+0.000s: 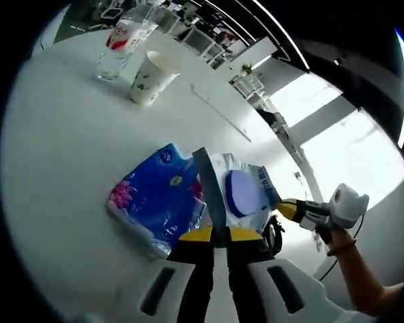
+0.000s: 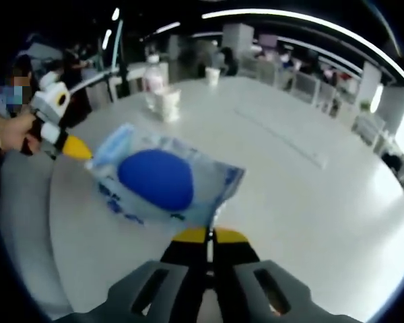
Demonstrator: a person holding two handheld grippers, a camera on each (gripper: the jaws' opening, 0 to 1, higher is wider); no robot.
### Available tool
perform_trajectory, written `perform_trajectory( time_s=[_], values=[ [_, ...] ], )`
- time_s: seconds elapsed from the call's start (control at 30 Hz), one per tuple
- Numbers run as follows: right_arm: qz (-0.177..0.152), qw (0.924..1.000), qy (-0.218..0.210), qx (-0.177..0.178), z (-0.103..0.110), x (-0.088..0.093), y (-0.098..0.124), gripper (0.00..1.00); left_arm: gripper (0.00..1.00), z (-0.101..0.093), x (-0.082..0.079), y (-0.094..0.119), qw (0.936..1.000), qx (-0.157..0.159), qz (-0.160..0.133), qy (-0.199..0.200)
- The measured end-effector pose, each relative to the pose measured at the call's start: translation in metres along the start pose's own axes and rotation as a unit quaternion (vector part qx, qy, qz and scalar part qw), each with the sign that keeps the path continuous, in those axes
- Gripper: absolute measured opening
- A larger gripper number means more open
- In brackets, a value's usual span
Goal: Arrange the tabletop items into an orderly group along one side of the table until the central work area is clear of visible clutter.
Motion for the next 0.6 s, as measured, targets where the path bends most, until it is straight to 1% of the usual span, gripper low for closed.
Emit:
perform_trajectory(
  time_s=[0.13, 0.3, 0.33, 0.43, 0.47, 0.6],
  values=[
    [-0.007, 1.0000, -0.007, -0.001, 0.000, -0.006, 0.004, 0.00, 0.05, -0.001, -0.012, 0.000, 0.9999, 0.004, -0.011, 0.003],
    [-0.017, 0.9996, -0.022, 0.000, -0.002, -0.014, 0.006, 0.00, 0.04, 0.000, -0.027, -0.003, 0.9998, 0.007, -0.017, 0.005],
    [-0.018, 0.9996, -0.022, 0.000, -0.002, -0.014, 0.006, 0.00, 0.04, 0.000, -0.030, -0.004, 0.9997, 0.010, -0.019, 0.009],
    [-0.020, 0.9994, -0.028, -0.001, -0.002, -0.016, 0.005, 0.00, 0.04, -0.003, -0.040, -0.007, 0.9997, 0.016, -0.020, -0.001],
    [-0.021, 0.9993, -0.030, 0.001, -0.003, -0.016, 0.005, 0.00, 0.04, -0.003, -0.042, -0.008, 0.9996, 0.018, -0.022, 0.001],
    [-0.027, 0.9986, -0.046, 0.002, -0.005, -0.019, 0.003, 0.00, 0.04, -0.003, -0.055, -0.015, 0.9995, 0.024, -0.022, 0.001]
  ],
)
Point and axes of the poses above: the point that each gripper's makers call its tool centre point, and the gripper's own axes: y roughly backward along the fingers, z roughly to its left, x roughly out of its underside, the point moved 4 cm from there along y, roughly backward along the fingers, and after that the axes turned 10 degrees about y, right-handed, at the moved point
